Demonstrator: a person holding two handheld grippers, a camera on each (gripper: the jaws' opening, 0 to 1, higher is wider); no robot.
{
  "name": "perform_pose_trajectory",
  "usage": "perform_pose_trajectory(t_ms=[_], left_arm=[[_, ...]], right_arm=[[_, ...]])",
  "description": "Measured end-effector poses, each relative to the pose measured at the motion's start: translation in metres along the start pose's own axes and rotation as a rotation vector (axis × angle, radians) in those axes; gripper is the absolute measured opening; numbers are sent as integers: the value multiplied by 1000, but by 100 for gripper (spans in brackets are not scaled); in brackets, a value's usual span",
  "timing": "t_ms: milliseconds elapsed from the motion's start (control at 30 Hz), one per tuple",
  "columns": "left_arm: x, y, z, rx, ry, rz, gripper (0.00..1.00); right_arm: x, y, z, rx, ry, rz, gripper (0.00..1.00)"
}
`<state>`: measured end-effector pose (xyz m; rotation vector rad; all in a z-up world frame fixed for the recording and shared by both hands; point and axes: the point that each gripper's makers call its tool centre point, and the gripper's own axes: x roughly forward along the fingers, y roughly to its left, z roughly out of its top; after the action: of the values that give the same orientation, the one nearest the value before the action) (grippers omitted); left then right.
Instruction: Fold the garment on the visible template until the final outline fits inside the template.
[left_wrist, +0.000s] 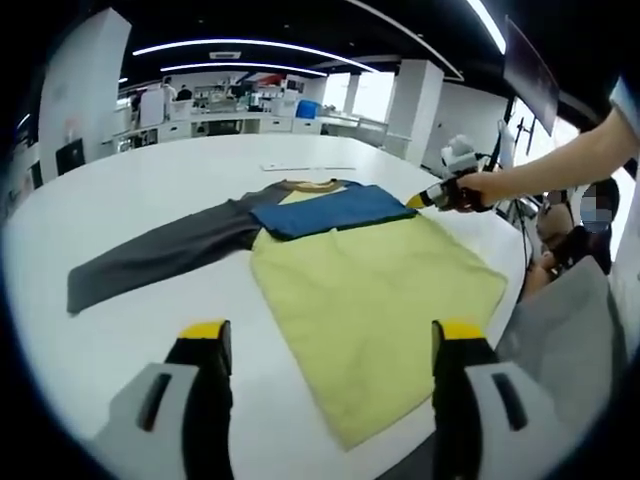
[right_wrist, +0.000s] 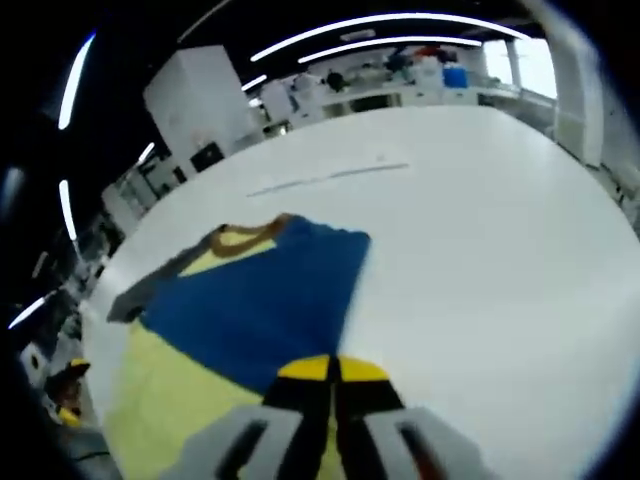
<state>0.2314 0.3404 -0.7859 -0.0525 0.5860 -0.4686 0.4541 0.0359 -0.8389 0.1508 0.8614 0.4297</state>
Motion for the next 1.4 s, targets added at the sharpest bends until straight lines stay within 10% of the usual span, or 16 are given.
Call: perform_pose_trajectory(t_ms=[533,933,1400], left_arm=[[5,13,19,-98,-41,-31,79],[-4,72,45,-94,-94,19,79],[-5,138,27,-95,-35,95,81]], right_arm=[[-1,1,-4,-14,-13,-27,1],[-35,35,-7,-184,-121,207,89],[-82,39,-16,-235,-200,242,100]])
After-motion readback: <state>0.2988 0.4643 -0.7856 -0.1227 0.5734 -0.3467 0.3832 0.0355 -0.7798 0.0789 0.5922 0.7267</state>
